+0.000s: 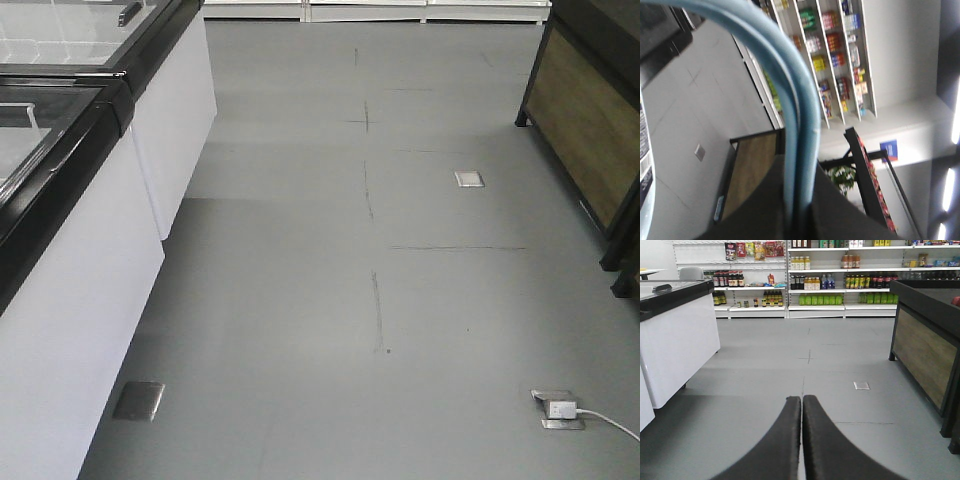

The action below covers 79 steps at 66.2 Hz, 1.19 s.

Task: Left arm holds basket, right arm returns cookies
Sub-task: 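Lift the light-blue basket with the left gripper toward the robot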

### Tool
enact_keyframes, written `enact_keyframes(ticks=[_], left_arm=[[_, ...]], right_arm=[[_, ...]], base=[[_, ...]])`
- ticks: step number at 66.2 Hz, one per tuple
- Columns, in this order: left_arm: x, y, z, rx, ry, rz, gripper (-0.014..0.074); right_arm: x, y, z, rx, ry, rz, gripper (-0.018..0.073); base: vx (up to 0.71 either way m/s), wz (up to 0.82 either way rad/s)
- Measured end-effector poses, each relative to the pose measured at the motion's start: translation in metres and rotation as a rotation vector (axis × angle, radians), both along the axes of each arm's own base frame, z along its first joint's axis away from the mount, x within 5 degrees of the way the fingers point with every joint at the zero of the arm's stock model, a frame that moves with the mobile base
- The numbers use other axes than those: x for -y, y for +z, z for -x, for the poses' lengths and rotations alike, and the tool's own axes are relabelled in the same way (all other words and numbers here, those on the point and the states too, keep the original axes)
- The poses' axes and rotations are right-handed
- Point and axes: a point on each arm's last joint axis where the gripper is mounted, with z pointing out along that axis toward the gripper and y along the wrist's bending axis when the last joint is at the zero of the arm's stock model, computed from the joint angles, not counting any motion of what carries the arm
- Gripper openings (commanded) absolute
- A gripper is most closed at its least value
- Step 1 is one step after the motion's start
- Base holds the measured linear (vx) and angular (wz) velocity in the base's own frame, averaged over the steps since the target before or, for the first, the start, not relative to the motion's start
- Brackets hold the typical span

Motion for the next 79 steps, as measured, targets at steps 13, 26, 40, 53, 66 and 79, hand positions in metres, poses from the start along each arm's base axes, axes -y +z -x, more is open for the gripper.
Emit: enact_keyframes(ticks=[13,26,40,53,66,79], left_arm=[[0.074,0.014,-0.033,0.032,-0.215,-0.025,-0.0008],[0.151,0.04,-0.05,0.108,-0.422,-0.065,-0.0008],[0.233,0.045,-0.049,0.133,-0.646,-0.076,-0.0008],[0.306,0.032,-0.033,0.087,-0.873,-0.228,-0.0008],[0.371,0.018,-0.003,0.053,-1.074,-0.31,-0.0008],[0.403,-0.014,0.04,-0.016,-1.18,-0.323,-0.0008]], right_arm=[[0.0,0.0,0.0,0.0,0.0,0.0,-0.0009],[0.0,0.0,0.0,0.0,0.0,0.0,-0.0009],[0.0,0.0,0.0,0.0,0.0,0.0,-0.0009],[0.0,0.0,0.0,0.0,0.0,0.0,-0.0009],[0.0,0.0,0.0,0.0,0.0,0.0,-0.0009],[0.0,0.0,0.0,0.0,0.0,0.0,-0.0009]], base=[[0.0,0.0],[0.0,0.0],[0.0,0.0],[0.0,0.0],[0.0,0.0],[0.0,0.0]])
